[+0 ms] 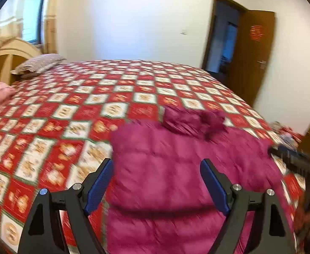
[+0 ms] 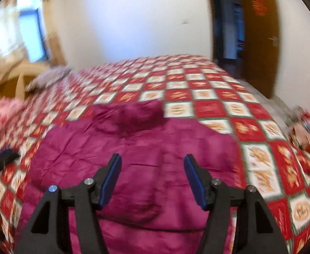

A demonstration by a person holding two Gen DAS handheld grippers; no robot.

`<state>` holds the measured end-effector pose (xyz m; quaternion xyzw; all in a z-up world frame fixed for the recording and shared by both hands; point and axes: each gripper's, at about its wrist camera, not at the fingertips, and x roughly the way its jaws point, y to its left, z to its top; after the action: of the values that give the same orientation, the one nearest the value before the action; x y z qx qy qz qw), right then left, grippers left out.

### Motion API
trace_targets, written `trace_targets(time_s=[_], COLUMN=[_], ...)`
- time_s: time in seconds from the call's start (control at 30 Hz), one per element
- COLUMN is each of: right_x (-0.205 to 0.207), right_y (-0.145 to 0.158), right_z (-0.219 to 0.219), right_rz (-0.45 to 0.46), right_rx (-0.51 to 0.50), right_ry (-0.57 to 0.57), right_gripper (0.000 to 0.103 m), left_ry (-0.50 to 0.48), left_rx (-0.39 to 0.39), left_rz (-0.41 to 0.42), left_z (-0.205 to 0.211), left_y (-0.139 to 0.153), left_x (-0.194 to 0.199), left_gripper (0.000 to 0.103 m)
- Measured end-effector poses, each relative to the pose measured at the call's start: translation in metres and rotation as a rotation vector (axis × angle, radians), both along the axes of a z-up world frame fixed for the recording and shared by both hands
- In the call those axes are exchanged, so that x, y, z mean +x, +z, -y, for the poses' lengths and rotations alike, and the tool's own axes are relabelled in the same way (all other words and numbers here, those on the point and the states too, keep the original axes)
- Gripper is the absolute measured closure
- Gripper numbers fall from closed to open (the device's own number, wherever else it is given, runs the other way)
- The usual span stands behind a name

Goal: Fold large clothes

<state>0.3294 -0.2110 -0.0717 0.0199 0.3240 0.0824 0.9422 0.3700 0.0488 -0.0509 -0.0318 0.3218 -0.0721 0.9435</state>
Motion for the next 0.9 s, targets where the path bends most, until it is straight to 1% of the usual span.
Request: trace_targets(time_s=[0.07,0.13,0.17,0.2,0.27,0.33,0.43,0.53,0.6,0.67,0.73,0.8,0.87,0.9], right_x=[0.013,0.025,0.028,0.031,0.032,0.032,0.032,0.034,0.032,0.031,0.028,0.029,0.028,0.027], right_y=[-0.013,-0.032,-0.036,-0.045,-0.054,-0.061,-0.068,-0.078,-0.082,-0.085,-0.086,-0.086,-0.085,-0.084], right_z=[-0.023,-0.032,-0.031,-0.027,-0.019,-0.012,-0.003,0.002,-0.001,-0.006,-0.008,-0.006,-0.006,-0.006], right_rz=[-0.043,-0.103,-0.123,-0.151,-0.17,-0.181,-0.207,-0.232,-0.226,-0.209,-0.197,-0.202,-0.21,-0.216], right_rx=[-0.061,-0.101,-0.102,-0.094,-0.087,-0.092,-0.107,-0.075,-0.093,-0.13,-0.148,-0.147,-0.166,-0.175], right_ry=[0.053,0.067,0.063,0.057,0.043,0.033,0.028,0.032,0.033,0.037,0.039,0.041,0.045,0.046], right_gripper=[0.06,0.062,0.062,0.062,0.062,0.062,0.057,0.054,0.053,0.053,0.053,0.053,0.053,0.053], left_ry=[0.025,0.046,0.07,0.09,0.135,0.182,0.212,0.222,0.227,0.232,0.233,0.241,0.249,0.247], left_rx=[0.023,0.071,0.112,0.136,0.159,0.143,0.111,0.056,0.028,0.034,0.069,0.124,0.148,0.146], left_rz=[0.005,0.01,0.005,-0.002,-0.043,-0.11,-0.188,-0.209,-0.22,-0.228,-0.234,-0.239,-0.235,-0.232], left_z=[-0.001,0.003,0.006,0.006,0.006,0.003,-0.003,-0.007,-0.008,-0.006,-0.001,0.008,0.01,0.009], left_y=[0.005,0.003,-0.003,-0.008,-0.025,-0.05,-0.079,-0.104,-0.114,-0.115,-0.117,-0.118,-0.119,-0.119], left_x=[0.013,0.028,0.037,0.043,0.055,0.062,0.066,0.059,0.056,0.058,0.061,0.065,0.065,0.065], left_gripper=[0.019,0.019,0.019,0.019,0.019,0.019,0.019,0.019,0.016,0.014,0.011,0.008,0.007,0.007])
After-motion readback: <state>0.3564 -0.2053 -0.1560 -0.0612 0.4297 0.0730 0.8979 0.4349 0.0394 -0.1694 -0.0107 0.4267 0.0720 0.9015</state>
